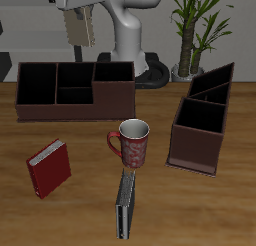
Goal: Place the yellow book into the back desk caddy's back compartment
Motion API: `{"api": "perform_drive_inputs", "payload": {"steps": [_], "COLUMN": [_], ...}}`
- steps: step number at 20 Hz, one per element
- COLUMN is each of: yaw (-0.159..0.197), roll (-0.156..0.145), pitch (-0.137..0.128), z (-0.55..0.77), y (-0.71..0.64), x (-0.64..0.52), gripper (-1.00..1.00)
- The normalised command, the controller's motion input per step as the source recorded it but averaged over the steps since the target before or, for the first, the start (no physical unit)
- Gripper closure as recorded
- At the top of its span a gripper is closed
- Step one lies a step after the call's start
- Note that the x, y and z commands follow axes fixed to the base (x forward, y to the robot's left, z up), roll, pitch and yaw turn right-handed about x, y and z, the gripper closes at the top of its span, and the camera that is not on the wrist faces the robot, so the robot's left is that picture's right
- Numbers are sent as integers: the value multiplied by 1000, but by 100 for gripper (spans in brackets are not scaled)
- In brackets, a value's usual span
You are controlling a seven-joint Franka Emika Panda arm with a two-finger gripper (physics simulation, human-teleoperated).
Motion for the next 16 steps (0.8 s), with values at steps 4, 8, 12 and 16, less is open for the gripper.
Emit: {"api": "perform_drive_inputs", "payload": {"steps": [4, 8, 12, 16], "yaw": [188, 176, 118, 103], "roll": [-29, -4, -7, -14], "pitch": [21, 21, -13, -18], "z": [-64, -112, -7, 11], "y": [-167, -55, -30, 19], "x": [39, -23, 42, 85], "gripper": [100, 100, 100, 100]}}
